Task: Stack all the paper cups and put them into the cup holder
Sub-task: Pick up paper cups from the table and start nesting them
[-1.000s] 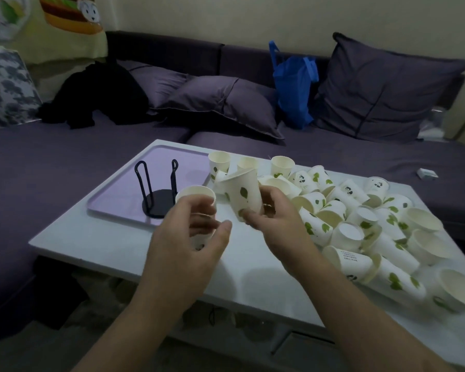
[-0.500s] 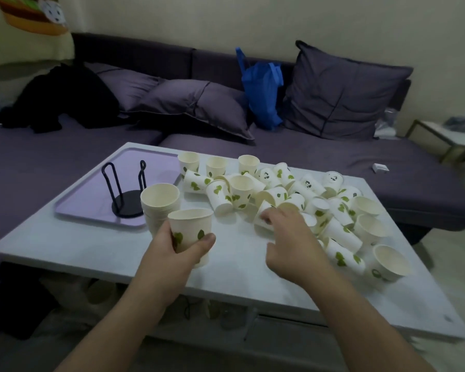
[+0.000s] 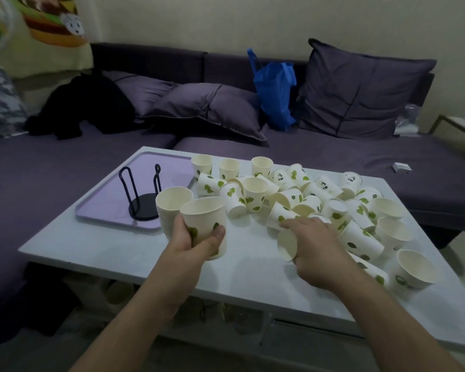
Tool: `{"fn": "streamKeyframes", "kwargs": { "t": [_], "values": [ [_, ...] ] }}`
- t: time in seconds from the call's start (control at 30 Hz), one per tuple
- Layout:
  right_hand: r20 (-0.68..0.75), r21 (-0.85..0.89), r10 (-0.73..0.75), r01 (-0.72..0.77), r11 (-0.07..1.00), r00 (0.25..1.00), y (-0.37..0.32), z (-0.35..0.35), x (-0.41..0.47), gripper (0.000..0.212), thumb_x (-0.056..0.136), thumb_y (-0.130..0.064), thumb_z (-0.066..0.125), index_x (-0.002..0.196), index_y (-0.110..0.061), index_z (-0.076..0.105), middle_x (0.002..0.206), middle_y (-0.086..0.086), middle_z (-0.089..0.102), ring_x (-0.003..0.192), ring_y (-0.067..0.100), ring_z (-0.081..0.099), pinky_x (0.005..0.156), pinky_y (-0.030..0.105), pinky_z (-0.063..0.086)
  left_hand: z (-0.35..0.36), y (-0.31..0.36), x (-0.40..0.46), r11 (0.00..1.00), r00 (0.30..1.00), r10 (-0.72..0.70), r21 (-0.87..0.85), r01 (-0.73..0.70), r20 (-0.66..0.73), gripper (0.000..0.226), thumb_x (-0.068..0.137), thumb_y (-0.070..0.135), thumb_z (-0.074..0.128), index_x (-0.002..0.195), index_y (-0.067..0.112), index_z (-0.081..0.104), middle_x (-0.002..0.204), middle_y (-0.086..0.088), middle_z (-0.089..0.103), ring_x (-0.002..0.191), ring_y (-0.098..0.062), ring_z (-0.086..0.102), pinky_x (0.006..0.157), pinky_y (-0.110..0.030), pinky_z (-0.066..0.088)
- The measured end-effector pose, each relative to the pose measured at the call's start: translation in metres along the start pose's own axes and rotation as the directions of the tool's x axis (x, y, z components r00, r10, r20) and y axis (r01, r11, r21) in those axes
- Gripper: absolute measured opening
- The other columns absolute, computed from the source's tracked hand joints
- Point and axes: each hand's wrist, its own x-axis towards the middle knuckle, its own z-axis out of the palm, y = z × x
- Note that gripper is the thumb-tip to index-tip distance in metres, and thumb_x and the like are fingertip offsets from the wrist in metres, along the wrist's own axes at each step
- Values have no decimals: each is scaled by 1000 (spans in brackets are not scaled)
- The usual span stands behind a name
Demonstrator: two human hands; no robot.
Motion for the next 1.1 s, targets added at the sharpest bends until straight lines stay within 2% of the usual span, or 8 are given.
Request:
{"fn": "streamKeyframes", "kwargs": {
  "t": [0.07, 0.2, 0.27, 0.4, 0.6, 0.8, 0.97, 1.1],
  "values": [
    [-63, 223, -48, 61, 973, 997, -6, -4, 0, 80, 87, -13, 79, 155, -37, 43, 152, -14, 47, 140, 18, 40, 120, 40, 35, -10, 9, 1, 998, 998, 66, -2, -66, -18, 83, 76, 50, 68, 152, 38, 36, 137, 9, 55, 128, -19, 52, 111, -40, 43],
    [-219, 526, -57, 168, 834, 974, -15, -10, 1, 75, 83, -17, 89, 146, -38, 54, 138, -22, 58, 122, 6, 54, 105, 28, 47, -34, 29, 11, 974, 966, 227, 10, -228, -120, 63, 81, 39, 72, 140, 38, 51, 127, 16, 68, 118, -5, 63, 92, -25, 47],
    [-242, 625, -6, 160, 764, 970, -16, -10, 3, 72, 81, -16, 90, 141, -37, 58, 131, -24, 62, 117, 2, 59, 97, 20, 49, -47, 32, 22, 961, 942, 274, 32, -273, -195, 62, 81, 34, 75, 139, 35, 55, 127, 16, 70, 120, -4, 65, 99, -32, 51],
    [-195, 762, 82, 98, 641, 977, -17, -8, 8, 66, 78, -11, 91, 131, -39, 63, 124, -22, 67, 114, 1, 63, 91, 23, 53, -59, 26, 45, 951, 912, 303, 146, -272, -275, 66, 82, 36, 81, 142, 34, 54, 135, 17, 66, 131, -11, 59, 113, -49, 48],
    [-163, 847, 90, 93, 523, 983, -27, -5, 17, 65, 77, -4, 90, 129, -35, 66, 124, -14, 71, 113, 16, 68, 94, 42, 62, -58, 6, 61, 957, 945, 221, 241, -162, -243, 54, 89, 26, 82, 135, 33, 57, 125, 20, 67, 118, -4, 62, 106, -42, 52],
    [-196, 896, 88, 143, 419, 977, -39, -5, 30, 64, 79, -2, 89, 131, -31, 66, 127, -8, 71, 110, 21, 69, 82, 27, 58, -64, -3, 60, 962, 970, 114, 269, -53, -216, 103, 78, 20, 92, 161, 33, 30, 150, 10, 51, 133, -15, 53, 105, -38, 45],
    [-274, 913, 61, 239, 329, 960, -64, -14, 43, 58, 85, -7, 87, 134, -27, 64, 128, -8, 71, 116, 17, 70, 99, 43, 61, -68, -6, 54, 943, 977, 119, 329, -55, -179, 103, 80, 9, 88, 161, 32, 28, 148, 12, 48, 137, -13, 48, 114, -42, 44],
    [-387, 873, -3, 368, 321, 922, -101, -33, 57, 57, 88, -15, 86, 139, -21, 60, 128, -8, 70, 116, 12, 70, 97, 35, 61, -72, -8, 53, 942, 977, 110, 332, -44, -182, 93, 83, 4, 83, 156, 32, 33, 143, 13, 49, 134, -9, 47, 115, -37, 41]
  ]
}}
